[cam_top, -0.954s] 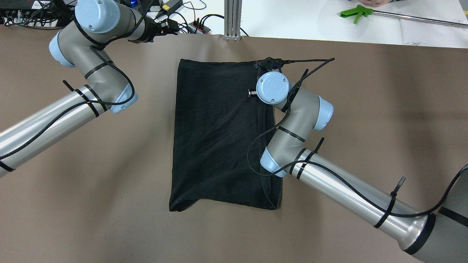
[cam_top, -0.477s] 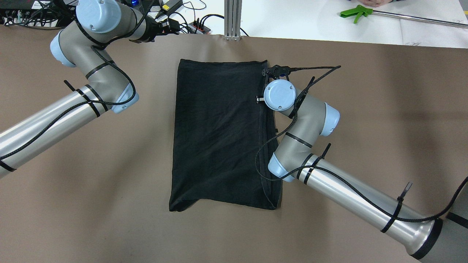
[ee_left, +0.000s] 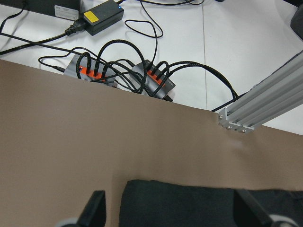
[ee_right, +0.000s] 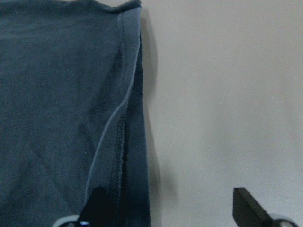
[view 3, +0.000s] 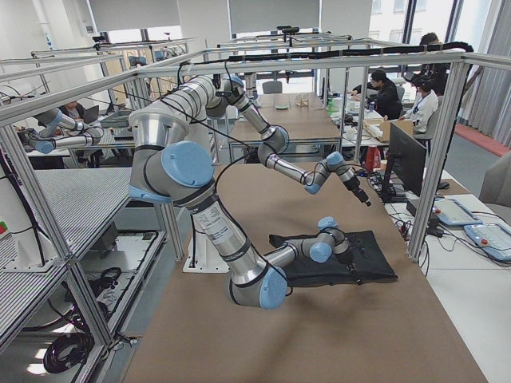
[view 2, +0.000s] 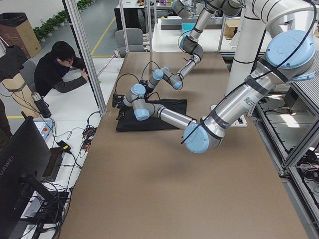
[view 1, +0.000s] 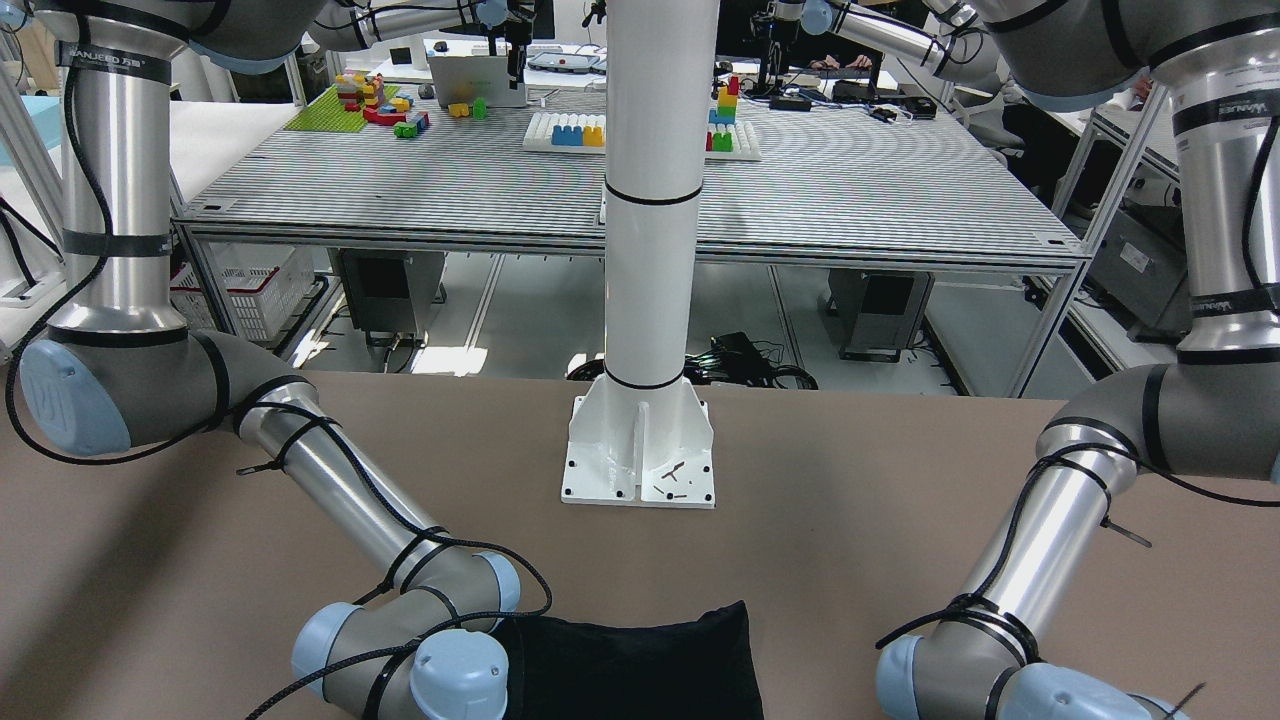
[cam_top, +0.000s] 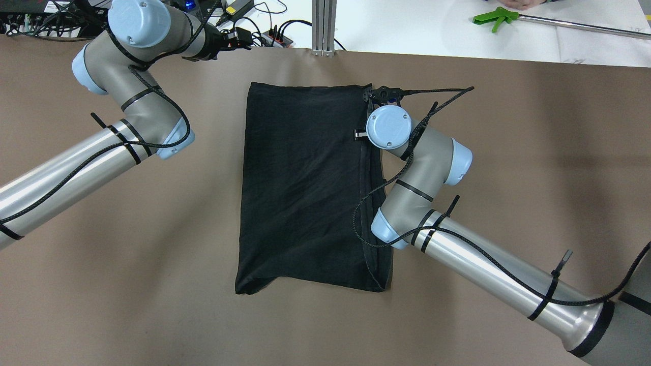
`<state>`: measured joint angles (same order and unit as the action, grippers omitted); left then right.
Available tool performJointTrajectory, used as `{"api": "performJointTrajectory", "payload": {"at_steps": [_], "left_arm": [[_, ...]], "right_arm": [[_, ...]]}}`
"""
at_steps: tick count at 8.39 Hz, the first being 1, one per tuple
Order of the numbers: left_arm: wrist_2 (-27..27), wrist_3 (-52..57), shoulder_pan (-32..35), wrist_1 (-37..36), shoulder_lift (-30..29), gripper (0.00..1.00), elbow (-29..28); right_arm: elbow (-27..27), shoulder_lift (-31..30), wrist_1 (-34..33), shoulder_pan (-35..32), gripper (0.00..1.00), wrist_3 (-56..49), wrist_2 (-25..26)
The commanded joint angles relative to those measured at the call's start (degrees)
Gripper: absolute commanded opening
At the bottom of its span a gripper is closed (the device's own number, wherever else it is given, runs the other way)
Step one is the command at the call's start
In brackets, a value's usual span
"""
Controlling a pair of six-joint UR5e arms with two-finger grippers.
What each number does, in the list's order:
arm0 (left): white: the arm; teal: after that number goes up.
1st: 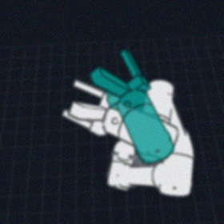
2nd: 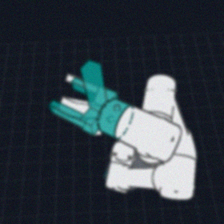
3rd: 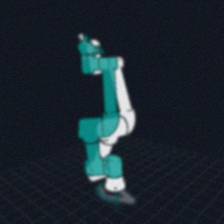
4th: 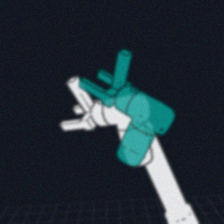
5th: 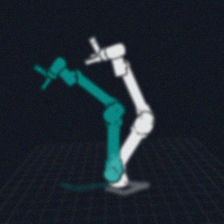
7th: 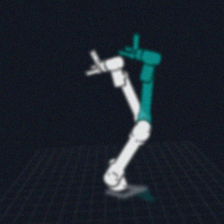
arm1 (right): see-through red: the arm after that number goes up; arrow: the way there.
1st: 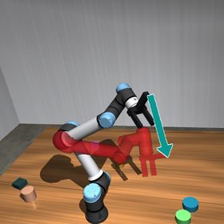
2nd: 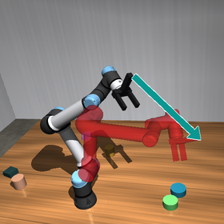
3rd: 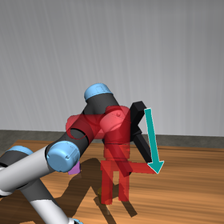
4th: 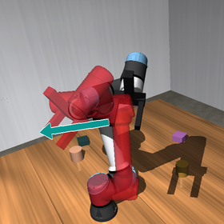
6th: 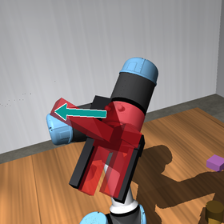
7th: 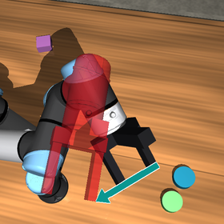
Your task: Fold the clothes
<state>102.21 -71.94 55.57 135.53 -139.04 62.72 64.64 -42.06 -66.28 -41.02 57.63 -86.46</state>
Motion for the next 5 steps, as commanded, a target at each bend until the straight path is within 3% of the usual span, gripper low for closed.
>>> {"api": "performJointTrajectory", "payload": {"at_steps": [1,2,5], "left_arm": [[0.0,0.1,0.0,0.0,0.1,0.95,0.0],[0.0,0.1,0.0,0.0,0.1,0.95,0.0],[-0.1,0.1,-0.1,0.0,0.0,0.95,-0.2]], "right_arm": [[-3.4,4.3,0.3,0.5,0.94,-0.1,1.5],[-6.7,5.4,3.6,1.4,0.94,-0.1,3.6],[-7.7,4.6,5.2,0.7,0.94,-3.3,3.8]]}}
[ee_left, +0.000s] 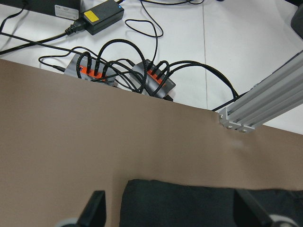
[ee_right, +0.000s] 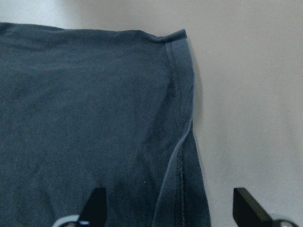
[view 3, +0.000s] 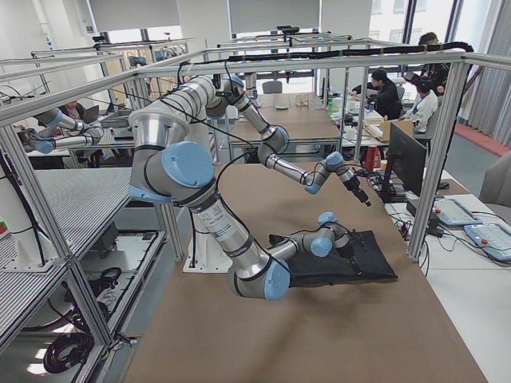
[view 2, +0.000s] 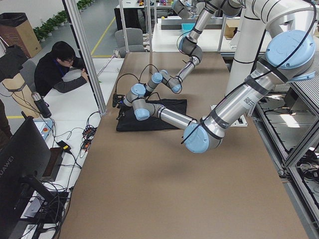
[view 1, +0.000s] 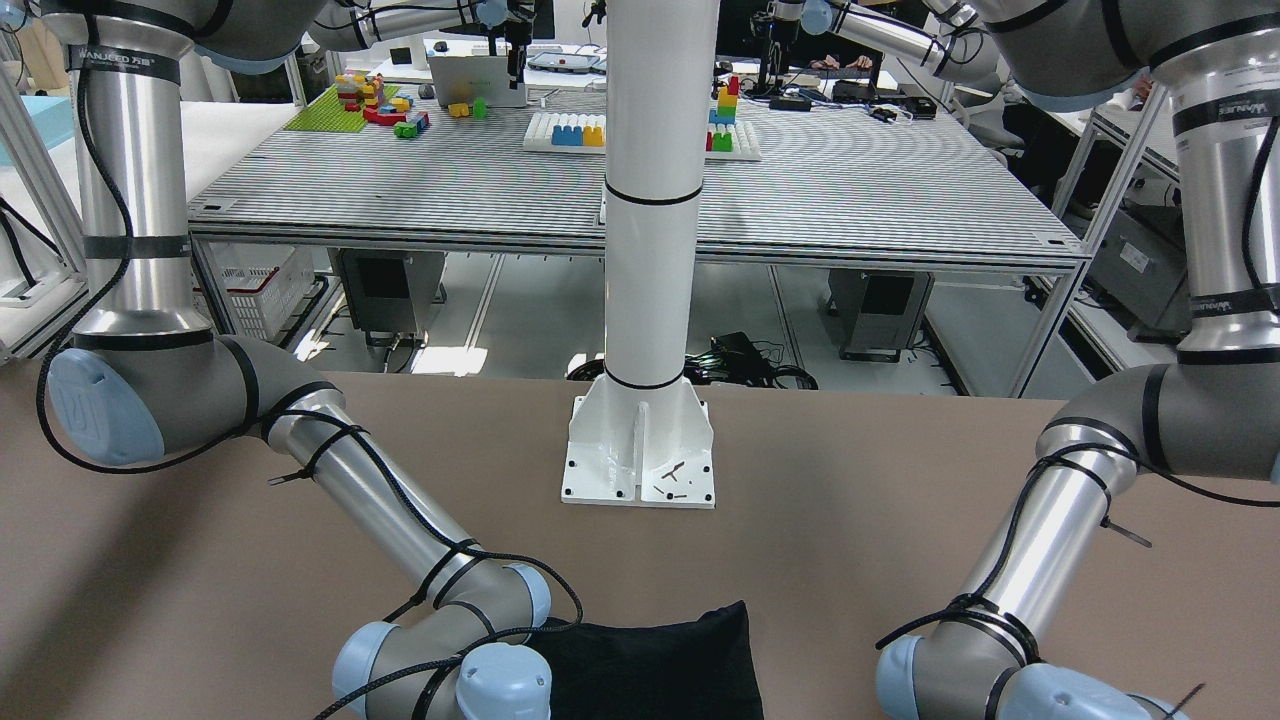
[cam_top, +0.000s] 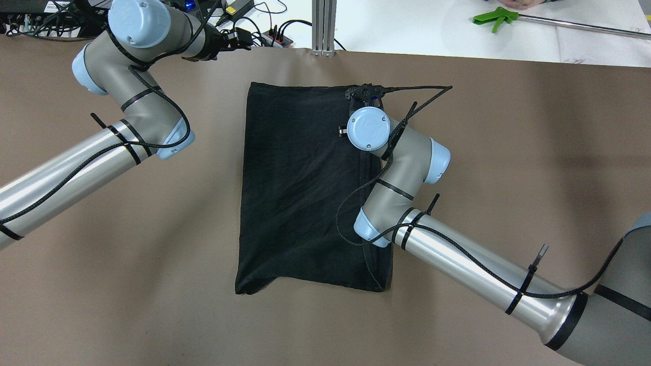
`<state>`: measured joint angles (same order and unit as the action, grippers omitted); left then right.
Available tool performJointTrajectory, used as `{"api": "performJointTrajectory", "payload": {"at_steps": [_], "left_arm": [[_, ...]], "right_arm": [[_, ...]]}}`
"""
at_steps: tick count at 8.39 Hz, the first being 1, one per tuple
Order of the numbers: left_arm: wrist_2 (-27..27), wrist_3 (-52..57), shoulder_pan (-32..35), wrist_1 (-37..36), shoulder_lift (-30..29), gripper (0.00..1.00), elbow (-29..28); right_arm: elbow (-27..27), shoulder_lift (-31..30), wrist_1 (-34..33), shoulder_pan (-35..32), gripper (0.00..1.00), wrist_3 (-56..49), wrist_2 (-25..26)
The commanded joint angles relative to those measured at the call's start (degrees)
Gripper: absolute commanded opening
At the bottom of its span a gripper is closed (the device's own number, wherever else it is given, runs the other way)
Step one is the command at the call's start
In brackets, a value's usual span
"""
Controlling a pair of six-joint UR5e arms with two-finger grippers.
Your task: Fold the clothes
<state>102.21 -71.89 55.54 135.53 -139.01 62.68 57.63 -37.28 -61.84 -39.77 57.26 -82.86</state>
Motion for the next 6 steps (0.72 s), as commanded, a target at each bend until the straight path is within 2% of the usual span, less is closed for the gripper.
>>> {"api": "performJointTrajectory", "payload": {"at_steps": [1,5,6], "left_arm": [[-0.1,-0.1,-0.1,0.0,-0.1,0.95,-0.3],[-0.1,-0.1,0.0,-0.1,-0.3,0.95,-0.3],[-0.1,-0.1,-0.1,-0.7,-0.4,0.95,-0.3]], "right_arm": [[-0.2,-0.8,0.8,-2.1,0.94,-4.2,-1.9],[8.7,-11.6,1.0,-4.5,0.94,-8.9,-5.9],[10.9,-11.9,0.6,-6.4,0.94,-9.8,-11.3]]}}
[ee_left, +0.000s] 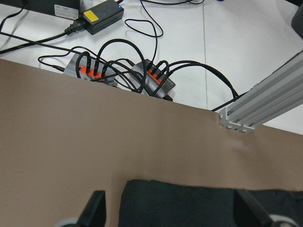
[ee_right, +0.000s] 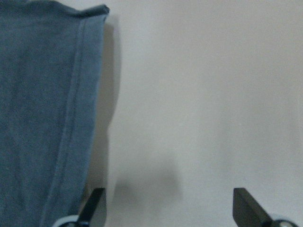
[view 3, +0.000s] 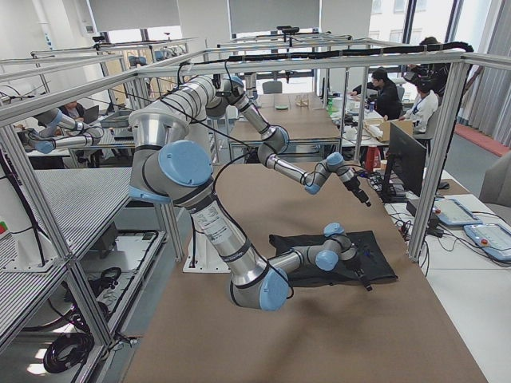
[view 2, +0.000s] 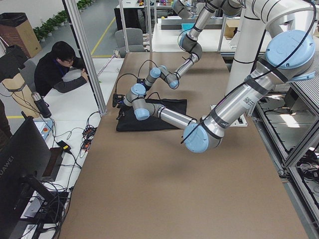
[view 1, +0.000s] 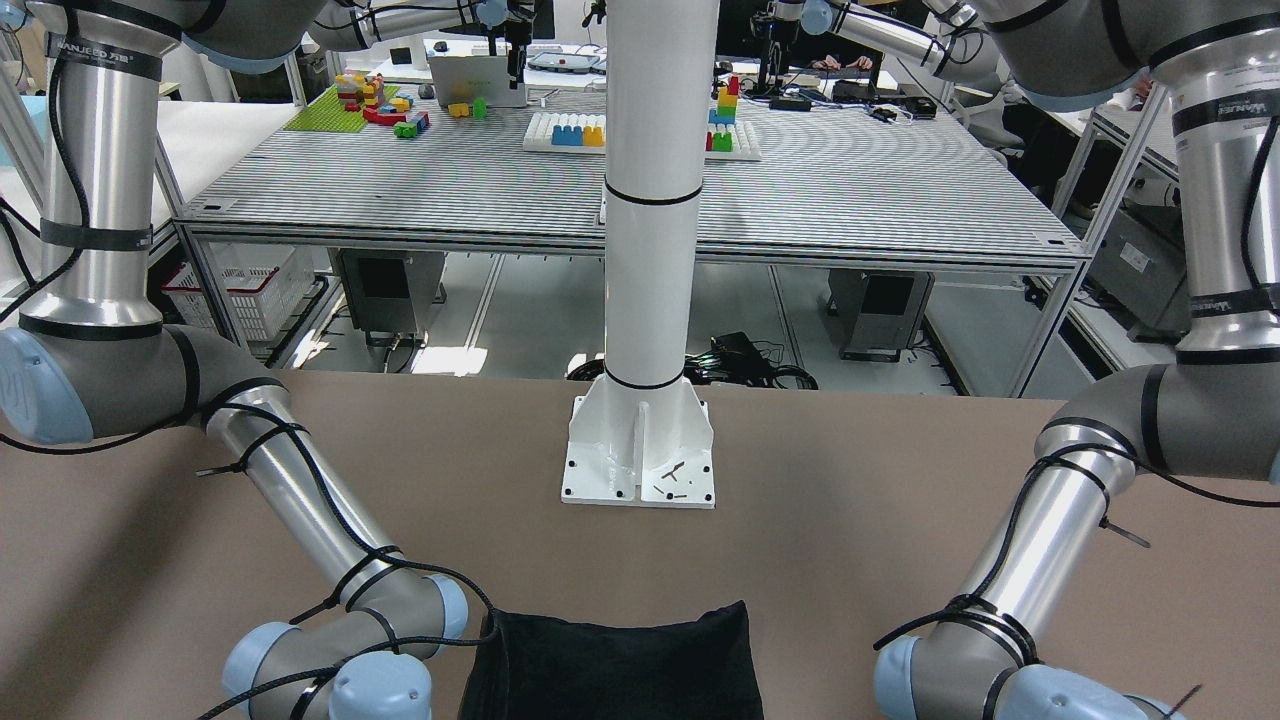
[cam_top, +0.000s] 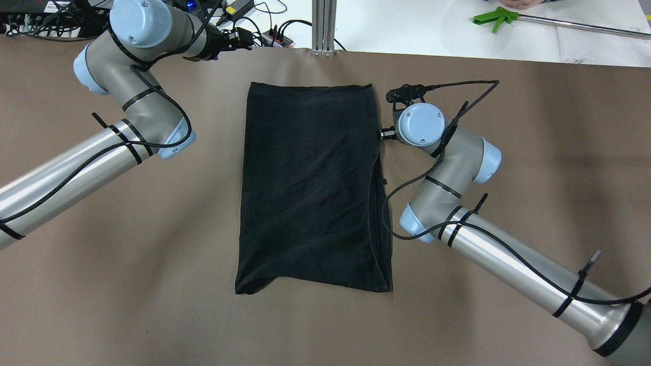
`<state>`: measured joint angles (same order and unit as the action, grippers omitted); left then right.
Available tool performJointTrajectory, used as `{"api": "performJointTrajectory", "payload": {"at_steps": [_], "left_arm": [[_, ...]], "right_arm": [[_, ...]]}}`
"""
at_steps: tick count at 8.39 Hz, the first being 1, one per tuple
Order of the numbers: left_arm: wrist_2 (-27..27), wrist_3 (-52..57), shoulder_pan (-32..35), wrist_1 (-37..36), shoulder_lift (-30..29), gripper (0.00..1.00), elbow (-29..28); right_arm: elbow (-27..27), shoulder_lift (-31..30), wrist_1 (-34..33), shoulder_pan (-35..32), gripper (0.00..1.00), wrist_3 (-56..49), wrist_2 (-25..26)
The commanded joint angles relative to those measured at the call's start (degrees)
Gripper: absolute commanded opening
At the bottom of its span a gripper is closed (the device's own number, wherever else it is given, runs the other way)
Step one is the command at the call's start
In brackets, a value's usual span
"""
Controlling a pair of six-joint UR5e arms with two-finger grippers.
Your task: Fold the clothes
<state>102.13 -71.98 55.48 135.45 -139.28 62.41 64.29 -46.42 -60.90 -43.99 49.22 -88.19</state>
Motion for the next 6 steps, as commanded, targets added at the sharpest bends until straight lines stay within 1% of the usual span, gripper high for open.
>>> {"api": "performJointTrajectory", "payload": {"at_steps": [1,2,3,4,6], "left_arm": [[0.0,0.0,0.1,-1.1,-0.2,0.95,0.3],[0.0,0.0,0.1,-1.1,-0.2,0.95,0.3],[0.0,0.0,0.1,-1.2,-0.2,0.95,0.3],[0.0,0.0,0.1,-1.2,-0.2,0.95,0.2],[0.0,0.1,0.1,-1.2,-0.5,0.95,0.1]], "right_arm": [[6.7,-2.7,-1.5,-3.0,0.94,-1.4,-10.1],[10.4,-2.2,-5.6,-3.2,0.94,-0.7,-11.1],[12.1,-0.4,-8.4,-3.1,0.94,0.9,-11.0],[12.0,0.0,-8.4,-2.0,0.94,7.3,-10.6],[13.0,-1.0,-8.4,2.7,0.94,10.2,-10.5]]}}
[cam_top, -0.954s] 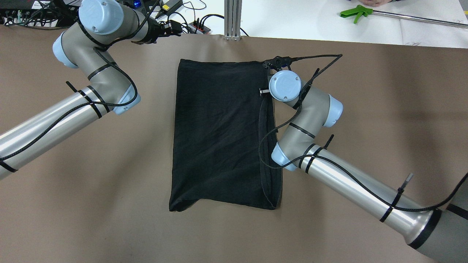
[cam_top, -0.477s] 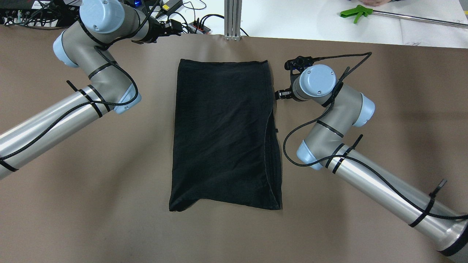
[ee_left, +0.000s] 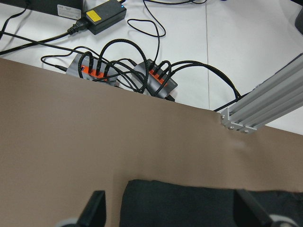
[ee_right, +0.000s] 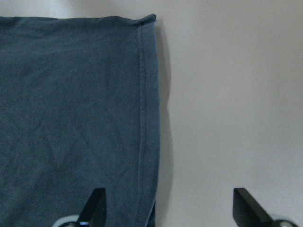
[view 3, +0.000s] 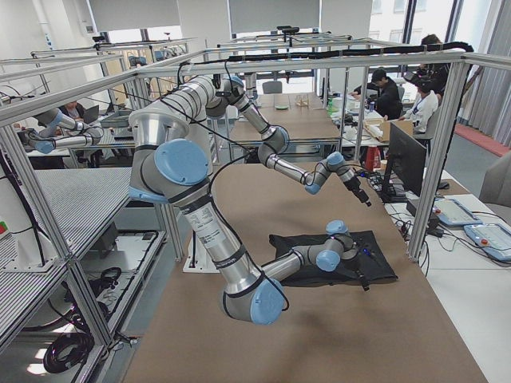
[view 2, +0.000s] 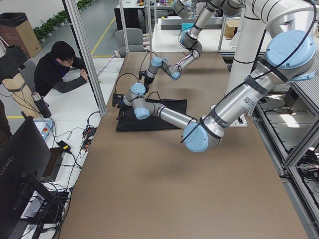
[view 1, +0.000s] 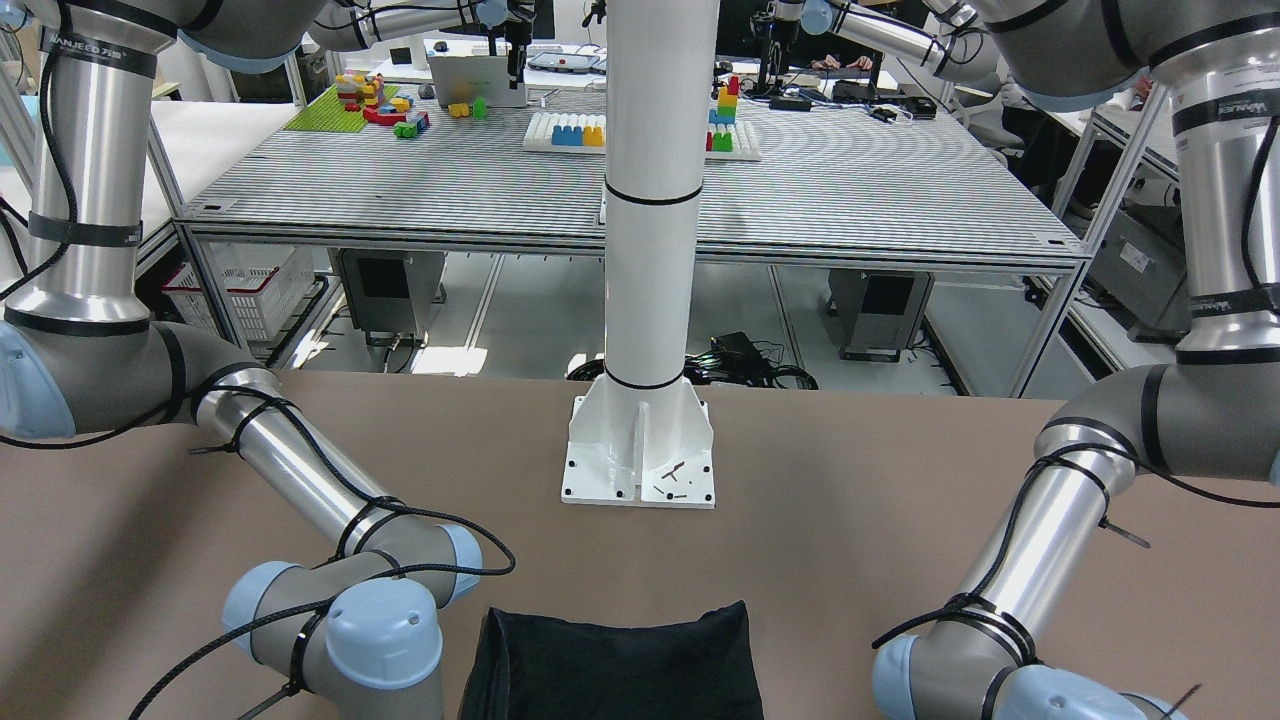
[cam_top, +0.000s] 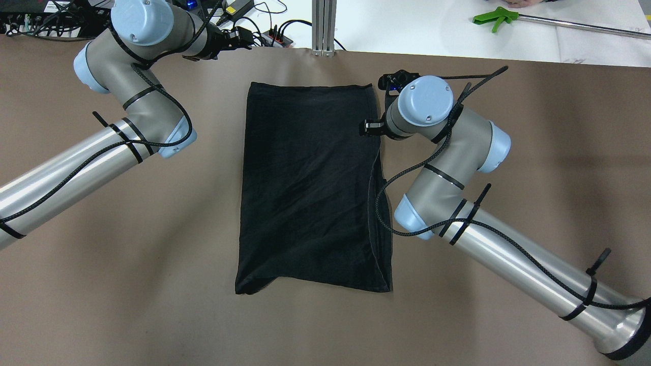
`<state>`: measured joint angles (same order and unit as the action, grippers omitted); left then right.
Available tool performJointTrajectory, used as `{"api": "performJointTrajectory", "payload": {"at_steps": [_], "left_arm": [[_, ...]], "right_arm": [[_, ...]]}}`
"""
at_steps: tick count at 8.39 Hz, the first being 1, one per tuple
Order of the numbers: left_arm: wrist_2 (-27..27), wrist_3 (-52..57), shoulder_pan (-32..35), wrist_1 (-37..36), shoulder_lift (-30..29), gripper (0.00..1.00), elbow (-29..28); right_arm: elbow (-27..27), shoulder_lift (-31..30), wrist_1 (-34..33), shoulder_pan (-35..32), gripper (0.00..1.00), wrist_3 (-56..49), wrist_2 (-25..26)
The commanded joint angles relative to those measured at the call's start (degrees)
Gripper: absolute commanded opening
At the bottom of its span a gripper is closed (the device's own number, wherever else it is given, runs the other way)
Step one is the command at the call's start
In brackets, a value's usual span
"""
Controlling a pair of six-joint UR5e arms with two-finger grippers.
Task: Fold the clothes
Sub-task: 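Move the right gripper down along the side edge to the near corner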
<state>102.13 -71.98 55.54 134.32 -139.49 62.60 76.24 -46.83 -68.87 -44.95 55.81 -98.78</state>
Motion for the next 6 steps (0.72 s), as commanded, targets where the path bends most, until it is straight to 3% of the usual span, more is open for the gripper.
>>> {"api": "performJointTrajectory", "payload": {"at_steps": [1,2,5,6], "left_arm": [[0.0,0.1,0.0,-0.2,-0.4,0.95,-0.1],[0.0,0.1,0.0,-0.5,-0.5,0.95,0.1],[-0.1,0.0,-0.1,-1.6,-1.3,0.95,0.0],[-0.2,0.0,0.0,-1.7,-1.7,0.95,-0.1]], "right_arm": [[1.1,-1.8,-0.4,5.2,0.94,5.3,0.2],[2.1,-3.3,-0.4,6.1,0.94,6.3,0.1],[15.6,-15.5,-3.4,7.2,0.94,5.7,-0.5],[15.9,-15.7,-3.4,7.2,0.94,5.5,-0.6]]}}
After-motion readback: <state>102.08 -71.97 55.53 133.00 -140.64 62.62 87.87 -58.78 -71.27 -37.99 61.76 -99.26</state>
